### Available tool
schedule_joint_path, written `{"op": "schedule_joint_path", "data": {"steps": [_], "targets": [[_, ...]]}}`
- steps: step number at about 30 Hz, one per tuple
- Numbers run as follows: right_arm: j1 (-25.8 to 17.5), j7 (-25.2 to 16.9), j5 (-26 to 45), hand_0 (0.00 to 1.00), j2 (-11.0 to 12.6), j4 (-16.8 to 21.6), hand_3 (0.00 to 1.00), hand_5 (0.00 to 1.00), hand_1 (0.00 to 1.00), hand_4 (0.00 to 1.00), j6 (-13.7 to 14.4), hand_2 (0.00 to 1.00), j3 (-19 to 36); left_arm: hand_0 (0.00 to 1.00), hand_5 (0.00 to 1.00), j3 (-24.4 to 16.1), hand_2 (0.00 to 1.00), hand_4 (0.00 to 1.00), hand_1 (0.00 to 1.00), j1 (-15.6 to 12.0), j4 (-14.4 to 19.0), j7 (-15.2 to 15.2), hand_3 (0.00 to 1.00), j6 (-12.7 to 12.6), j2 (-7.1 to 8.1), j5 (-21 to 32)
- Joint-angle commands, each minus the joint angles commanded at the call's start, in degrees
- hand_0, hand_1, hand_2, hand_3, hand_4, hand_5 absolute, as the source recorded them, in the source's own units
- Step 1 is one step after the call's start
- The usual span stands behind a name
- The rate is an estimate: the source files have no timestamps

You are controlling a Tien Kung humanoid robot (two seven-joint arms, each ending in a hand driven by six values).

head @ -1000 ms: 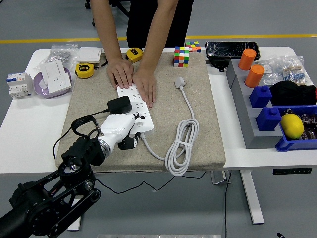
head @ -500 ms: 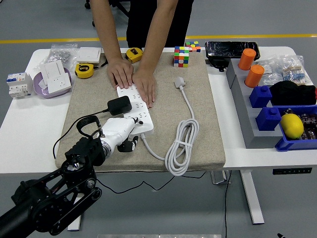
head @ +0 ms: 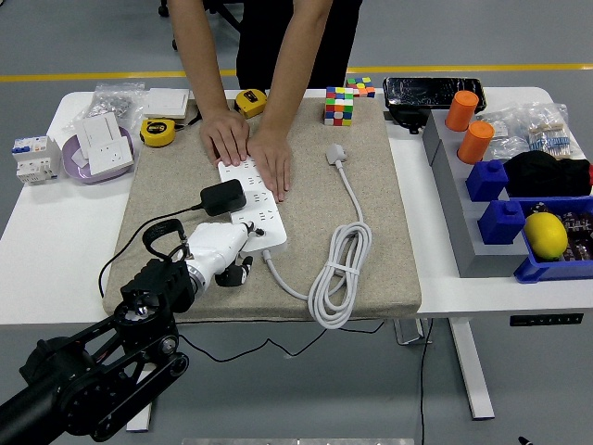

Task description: Pick up the plug,place it near the board,insert it into the board,press the button

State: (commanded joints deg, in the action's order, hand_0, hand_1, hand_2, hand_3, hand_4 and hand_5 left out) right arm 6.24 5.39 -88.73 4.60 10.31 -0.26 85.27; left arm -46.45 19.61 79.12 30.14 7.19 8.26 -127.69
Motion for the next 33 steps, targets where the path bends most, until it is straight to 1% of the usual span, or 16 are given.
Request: {"op": "schedule_joint_path", "data": {"steps": [4,9,10,14,15,16,17,19,21,22,23,25,27,28,30,33], "targets": [[-0.03,0.04,-0.08,0.822,0.0,0.0,0.775,0.921,0.733,0.998,0.0,0.741,0.17,0.158,0.018,-0.05,0.144,0.479,0.041,0.06,0.06,0.3,0.74,0.57,0.15,-0.08],[-0.02,0.01,0.01,0.822,-0.08,0.0,0.775,0.921,0.733,0.998,0.01,0.741,0.16,0.158,0.018,-1.27,0.144,0.479,0.041,-0.31,1.83,-0.86,0.74,-1.5,0.21,-1.53],[0.03,-0.02,0.06,0.822,-0.1,0.0,0.775,0.921,0.733,0.998,0.01,0.741,0.11,0.215,0.227,-1.88,0.173,0.56,0.062,-0.64,2.95,-2.09,0.711,-3.05,0.27,-2.24],[0.1,-0.09,0.18,0.822,-0.13,0.0,0.775,0.921,0.733,0.998,0.04,0.741,0.04,0.215,0.227,-4.28,0.173,0.56,0.062,-2.47,6.74,-5.38,0.711,-7.74,0.25,-2.31],[0.11,-0.09,0.11,0.822,-0.13,0.0,0.775,0.921,0.733,0.998,0.03,0.741,0.09,0.215,0.227,-5.48,0.173,0.56,0.062,-3.41,8.06,-6.89,0.711,-9.5,0.12,-2.31],[0.09,-0.08,0.06,0.824,-0.13,0.0,0.775,0.921,0.733,0.998,0.03,0.741,0.14,0.323,0.319,-6.71,0.284,0.769,0.189,-4.34,9.22,-8.6,0.698,-11.29,-0.03,-2.03],[0.09,-0.08,0.03,0.824,-0.13,0.0,0.775,0.921,0.733,0.998,0.03,0.741,0.16,0.323,0.319,-7.46,0.284,0.769,0.189,-4.96,9.83,-9.79,0.698,-12.48,-0.16,-1.53],[0.06,-0.09,-0.01,0.824,-0.14,0.0,0.775,0.921,0.733,0.998,0.04,0.741,0.27,0.323,0.319,-10.23,0.284,0.769,0.189,-7.41,11.34,-13.65,0.698,-16.21,-0.75,1.89],[-0.02,-0.08,-0.01,0.824,-0.2,0.0,0.775,0.921,0.733,0.998,0.05,0.741,0.37,0.323,0.319,-13.24,0.284,0.769,0.189,-10.05,11.6,-18.08,0.698,-19.8,-1.43,6.31],[-0.06,-0.08,0.01,0.824,-0.24,0.0,0.775,0.921,0.733,0.998,0.06,0.74,0.42,0.837,0.409,-14.78,0.747,0.93,0.796,-11.45,11.34,-20.38,0.857,-21.28,-1.74,8.87],[-0.11,-0.11,0.12,0.824,-0.28,0.0,0.775,0.921,0.733,0.998,0.08,0.74,0.41,0.837,0.409,-15.98,0.747,0.93,0.796,-12.83,10.94,-22.75,0.857,-22.44,-1.93,11.48],[-0.18,-0.14,0.22,0.824,-0.32,0.0,0.775,0.921,0.733,0.998,0.1,0.74,0.4,0.837,0.409,-16.3,0.747,0.93,0.796,-14.1,10.29,-26.88,0.857,-23.27,-1.91,15.95],[-0.2,-0.11,0.17,0.824,-0.35,0.0,0.775,0.921,0.733,0.998,0.09,0.74,0.49,0.837,0.409,-15.56,0.747,0.93,0.796,-15.74,10.12,-31.63,0.857,-22.11,-1.35,20.79],[-0.2,-0.14,0.27,0.823,-0.34,0.0,0.775,0.921,0.733,0.998,0.11,0.741,0.44,0.998,0.578,-15.54,0.998,0.998,0.998,-16.38,10.22,-34.11,0.966,-21.61,-1.17,23.4],[-0.15,-0.18,0.44,0.823,-0.33,0.0,0.775,0.921,0.733,0.998,0.13,0.741,0.33,0.998,0.578,-16.27,0.998,0.998,0.998,-17.8,10.39,-37.93,0.966,-20.85,-1.03,28.24],[-0.09,-0.23,0.64,0.823,-0.3,0.0,0.775,0.921,0.733,0.998,0.14,0.741,0.18,0.998,0.578,-16.74,0.998,0.998,0.998,-19.01,9.77,-38.8,0.966,-20.76,-0.97,35.69]]}}
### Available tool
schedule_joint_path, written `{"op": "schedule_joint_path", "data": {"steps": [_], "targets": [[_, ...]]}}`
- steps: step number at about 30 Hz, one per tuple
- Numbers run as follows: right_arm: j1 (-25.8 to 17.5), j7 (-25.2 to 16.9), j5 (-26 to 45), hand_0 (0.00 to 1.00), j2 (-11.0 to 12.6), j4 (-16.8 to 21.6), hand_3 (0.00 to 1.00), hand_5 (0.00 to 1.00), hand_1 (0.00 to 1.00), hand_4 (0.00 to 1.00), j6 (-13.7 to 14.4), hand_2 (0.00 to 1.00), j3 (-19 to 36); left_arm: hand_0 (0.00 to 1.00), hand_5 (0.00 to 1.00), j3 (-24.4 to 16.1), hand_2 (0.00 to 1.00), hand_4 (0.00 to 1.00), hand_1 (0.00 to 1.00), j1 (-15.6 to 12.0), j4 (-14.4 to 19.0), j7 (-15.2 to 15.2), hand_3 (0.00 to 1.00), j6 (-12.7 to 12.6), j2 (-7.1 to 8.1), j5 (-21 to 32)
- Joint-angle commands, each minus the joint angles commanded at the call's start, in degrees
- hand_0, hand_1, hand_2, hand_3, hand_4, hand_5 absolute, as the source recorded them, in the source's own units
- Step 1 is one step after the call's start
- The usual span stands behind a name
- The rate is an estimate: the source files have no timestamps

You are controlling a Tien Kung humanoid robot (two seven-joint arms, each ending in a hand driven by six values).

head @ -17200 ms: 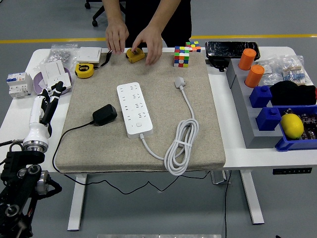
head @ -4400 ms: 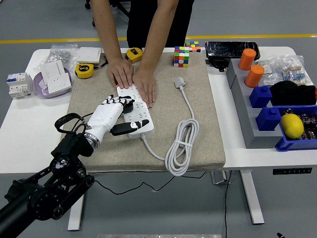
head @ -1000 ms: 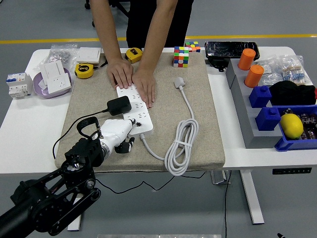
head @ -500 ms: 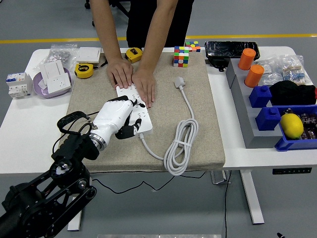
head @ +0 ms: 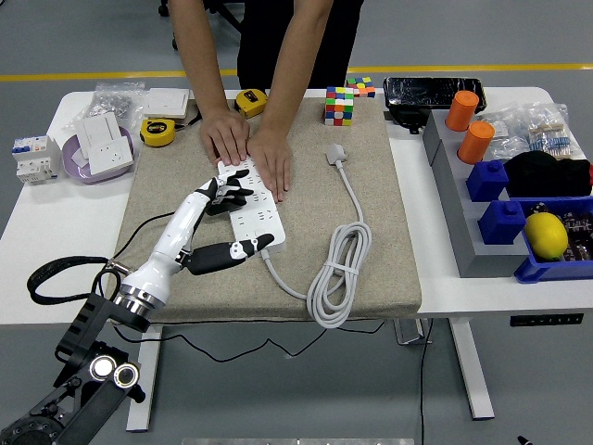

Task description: Pick up the plug,place it near the board,insert it into the board,press the button

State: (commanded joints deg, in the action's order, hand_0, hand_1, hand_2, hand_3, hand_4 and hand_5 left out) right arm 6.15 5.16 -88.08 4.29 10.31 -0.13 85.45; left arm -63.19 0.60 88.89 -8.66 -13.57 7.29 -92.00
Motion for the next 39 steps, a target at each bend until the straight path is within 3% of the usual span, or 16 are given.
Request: {"op": "schedule_joint_path", "data": {"steps": [6,7,10,12,13,18,19,24,25,28,39], "targets": [[0.07,0.01,-0.05,0.822,0.0,0.0,0.775,0.922,0.733,0.998,-0.04,0.741,-0.09,0.972,0.58,1.29,0.998,0.998,0.998,-0.59,-1.77,1.42,0.975,-0.06,0.36,14.15],[0.06,0.01,-0.09,0.823,0.01,0.0,0.775,0.921,0.733,0.998,-0.06,0.741,-0.15,0.681,0.446,1.53,0.63,0.965,0.634,-0.47,-2.29,2.06,0.943,-0.18,0.34,16.76],[0.05,0.09,-0.29,0.823,0.02,0.0,0.775,0.921,0.733,0.998,-0.09,0.741,-0.04,0.681,0.446,1.81,0.63,0.965,0.634,0.11,-3.49,5.07,0.943,0.46,0.36,22.0],[0.03,0.14,-0.43,0.823,0.06,0.0,0.775,0.921,0.733,0.998,-0.12,0.741,0.0,0.681,0.446,2.33,0.63,0.965,0.634,1.01,-4.37,7.61,0.943,0.44,0.61,18.75],[0.03,0.15,-0.46,0.822,0.09,0.0,0.774,0.922,0.733,0.998,-0.11,0.741,0.02,0.245,0.24,2.45,0.195,0.718,0.084,1.46,-4.71,8.86,0.854,0.0,0.66,16.19],[0.04,0.14,-0.45,0.822,0.16,0.0,0.774,0.922,0.733,0.998,-0.11,0.741,-0.09,0.245,0.24,2.64,0.195,0.718,0.084,3.84,-6.14,14.51,0.854,-0.52,0.77,4.6],[0.04,0.15,-0.46,0.823,0.16,0.0,0.775,0.922,0.733,0.998,-0.12,0.741,-0.14,0.173,0.141,2.82,0.137,0.533,0.014,4.31,-6.35,15.54,0.744,-0.08,0.87,1.99],[0.03,0.17,-0.51,0.823,0.15,0.0,0.775,0.922,0.733,0.998,-0.15,0.741,-0.23,0.173,0.141,4.35,0.137,0.533,0.014,6.6,-7.17,19.39,0.744,2.44,1.53,-9.93],[0.02,0.17,-0.53,0.822,0.15,0.0,0.775,0.922,0.734,0.998,-0.15,0.74,-0.24,0.161,0.002,4.91,0.135,0.526,0.005,7.11,-7.32,19.84,0.735,2.84,1.72,-12.16],[0.03,0.2,-0.55,0.822,0.17,0.0,0.775,0.922,0.734,0.998,-0.16,0.74,-0.28,0.161,0.002,6.9,0.135,0.526,0.005,8.74,-7.74,20.9,0.735,3.64,2.14,-19.35],[0.11,0.3,-0.46,0.824,0.2,0.0,0.775,0.922,0.733,0.998,-0.12,0.741,-0.2,0.15,0.002,9.66,0.136,0.574,0.002,12.2,-10.75,23.11,0.755,6.09,0.74,-25.27]]}}
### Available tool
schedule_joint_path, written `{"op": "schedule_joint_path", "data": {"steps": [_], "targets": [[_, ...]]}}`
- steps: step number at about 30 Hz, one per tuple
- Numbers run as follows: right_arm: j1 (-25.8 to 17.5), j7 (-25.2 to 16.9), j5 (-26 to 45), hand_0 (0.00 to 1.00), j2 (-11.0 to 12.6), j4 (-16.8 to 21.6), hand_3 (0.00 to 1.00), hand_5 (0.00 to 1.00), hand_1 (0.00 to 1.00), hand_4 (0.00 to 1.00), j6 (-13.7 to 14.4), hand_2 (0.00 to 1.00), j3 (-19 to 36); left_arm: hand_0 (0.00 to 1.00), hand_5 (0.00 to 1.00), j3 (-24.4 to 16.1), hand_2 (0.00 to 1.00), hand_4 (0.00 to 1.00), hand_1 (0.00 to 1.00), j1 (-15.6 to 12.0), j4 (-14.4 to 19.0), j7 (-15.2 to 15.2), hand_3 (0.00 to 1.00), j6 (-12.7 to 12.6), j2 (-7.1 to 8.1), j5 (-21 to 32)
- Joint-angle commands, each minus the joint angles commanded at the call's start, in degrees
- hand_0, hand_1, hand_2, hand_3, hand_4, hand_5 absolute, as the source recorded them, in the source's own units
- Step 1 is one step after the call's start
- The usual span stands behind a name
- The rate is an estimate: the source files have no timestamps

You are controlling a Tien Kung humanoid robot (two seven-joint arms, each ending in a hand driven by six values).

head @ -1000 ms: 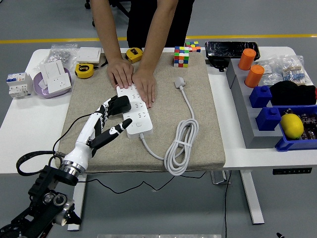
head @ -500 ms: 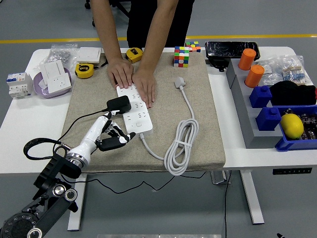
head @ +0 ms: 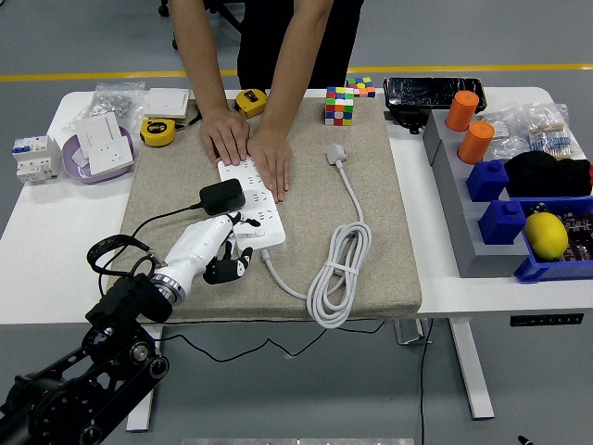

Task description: Pick up the plug,place it near the board,insert it into the board,press the button

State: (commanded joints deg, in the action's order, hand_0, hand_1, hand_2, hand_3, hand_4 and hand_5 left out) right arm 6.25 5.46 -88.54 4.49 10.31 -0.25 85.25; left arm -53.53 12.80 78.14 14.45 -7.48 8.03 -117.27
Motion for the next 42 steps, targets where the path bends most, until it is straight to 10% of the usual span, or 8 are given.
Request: {"op": "schedule_joint_path", "data": {"steps": [30,42], "targets": [[0.01,-0.08,0.02,0.823,-0.05,0.0,0.776,0.921,0.734,0.998,0.01,0.741,0.06,0.149,0.002,-0.22,0.138,0.6,0.002,1.7,-5.36,2.24,0.776,2.77,-2.38,-4.06],[-0.01,-0.06,-0.07,0.822,-0.05,0.0,0.775,0.92,0.734,0.998,0.0,0.741,0.01,0.15,0.002,-1.62,0.139,0.597,0.002,0.99,-1.9,2.31,0.755,3.12,-1.7,-5.79]]}}
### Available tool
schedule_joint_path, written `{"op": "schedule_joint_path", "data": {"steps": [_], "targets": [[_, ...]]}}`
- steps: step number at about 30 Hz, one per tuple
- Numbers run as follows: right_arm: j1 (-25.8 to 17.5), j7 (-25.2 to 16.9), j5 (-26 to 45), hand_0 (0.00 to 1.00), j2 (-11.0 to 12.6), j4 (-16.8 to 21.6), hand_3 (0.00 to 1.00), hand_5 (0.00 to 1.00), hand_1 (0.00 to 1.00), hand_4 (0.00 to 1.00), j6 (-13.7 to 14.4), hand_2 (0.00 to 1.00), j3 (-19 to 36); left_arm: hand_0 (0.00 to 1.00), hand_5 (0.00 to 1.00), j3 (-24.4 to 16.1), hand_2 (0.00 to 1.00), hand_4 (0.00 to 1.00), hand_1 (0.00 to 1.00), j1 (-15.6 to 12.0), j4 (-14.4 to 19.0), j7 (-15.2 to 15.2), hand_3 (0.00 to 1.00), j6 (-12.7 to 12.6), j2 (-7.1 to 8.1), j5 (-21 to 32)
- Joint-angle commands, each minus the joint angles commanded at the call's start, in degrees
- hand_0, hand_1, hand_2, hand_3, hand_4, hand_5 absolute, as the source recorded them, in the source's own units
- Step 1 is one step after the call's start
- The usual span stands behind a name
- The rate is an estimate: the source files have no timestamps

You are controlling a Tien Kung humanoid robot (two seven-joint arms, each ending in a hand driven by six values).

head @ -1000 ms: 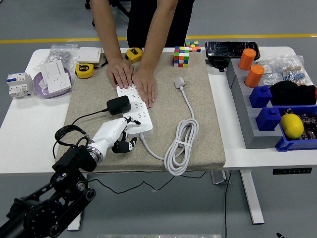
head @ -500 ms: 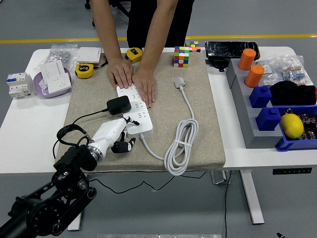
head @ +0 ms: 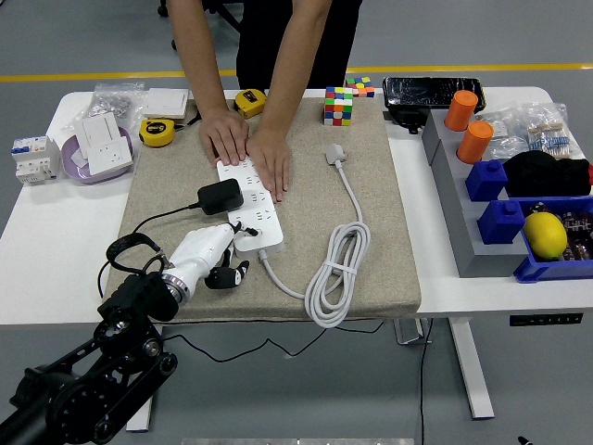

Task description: Pick up the plug,place it near the board,insert it into the board,press the button

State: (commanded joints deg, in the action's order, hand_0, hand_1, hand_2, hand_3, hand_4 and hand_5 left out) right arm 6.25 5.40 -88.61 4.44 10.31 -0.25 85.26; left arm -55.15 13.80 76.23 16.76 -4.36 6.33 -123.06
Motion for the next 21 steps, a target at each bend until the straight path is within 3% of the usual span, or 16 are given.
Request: {"op": "schedule_joint_path", "data": {"steps": [2,3,6,8,9,10,13,15,16,21], "targets": [[-0.02,-0.01,0.05,0.822,0.01,0.0,0.775,0.92,0.734,0.998,0.0,0.741,-0.04,0.15,0.002,-1.06,0.139,0.597,0.002,-0.11,2.18,-1.05,0.755,-0.92,0.16,0.09],[-0.07,0.02,-0.01,0.823,0.02,0.0,0.775,0.919,0.734,0.998,0.0,0.741,-0.01,0.225,0.002,-2.44,0.209,0.469,0.072,0.08,4.73,-3.59,0.742,-3.38,0.44,1.25],[-0.11,0.05,-0.09,0.823,0.03,0.0,0.775,0.919,0.734,0.998,-0.02,0.741,0.02,0.225,0.002,-3.38,0.209,0.469,0.072,0.41,6.52,-5.96,0.742,-5.55,0.55,2.67],[-0.14,0.07,-0.09,0.823,0.0,0.0,0.775,0.919,0.734,0.998,-0.02,0.741,-0.01,0.225,0.002,-4.89,0.209,0.469,0.072,1.41,7.46,-9.8,0.742,-8.78,0.36,6.36],[-0.14,0.08,-0.1,0.823,-0.02,0.0,0.775,0.919,0.734,0.998,-0.03,0.741,-0.04,0.225,0.002,-5.41,0.209,0.469,0.072,2.01,6.97,-11.97,0.742,-10.32,0.14,8.72],[-0.13,0.1,-0.12,0.822,-0.03,0.0,0.775,0.919,0.733,0.998,-0.05,0.741,-0.05,0.385,0.086,-5.67,0.512,0.699,0.474,2.42,6.47,-13.65,0.649,-11.19,-0.01,10.82],[0.04,0.06,0.01,0.822,-0.1,0.0,0.775,0.919,0.733,0.998,-0.05,0.741,-0.29,0.385,0.086,-6.4,0.512,0.699,0.474,4.7,2.43,-19.96,0.649,-13.26,-1.11,18.64],[0.15,0.0,0.15,0.822,-0.14,0.0,0.775,0.919,0.733,0.998,-0.02,0.741,-0.44,0.385,0.086,-6.98,0.512,0.699,0.474,5.64,0.43,-22.6,0.649,-13.66,-1.93,23.11],[0.18,-0.01,0.25,0.822,-0.13,0.0,0.775,0.919,0.733,0.998,-0.03,0.74,-0.55,0.746,0.109,-7.47,0.715,0.754,0.803,6.17,-0.71,-23.8,0.699,-13.42,-2.46,25.72],[0.07,0.21,-0.05,0.822,-0.16,0.0,0.775,0.919,0.733,0.998,-0.08,0.74,-0.25,0.746,0.109,-8.89,0.715,0.754,0.803,9.11,-7.29,-24.62,0.699,-11.52,-4.32,37.63]]}}
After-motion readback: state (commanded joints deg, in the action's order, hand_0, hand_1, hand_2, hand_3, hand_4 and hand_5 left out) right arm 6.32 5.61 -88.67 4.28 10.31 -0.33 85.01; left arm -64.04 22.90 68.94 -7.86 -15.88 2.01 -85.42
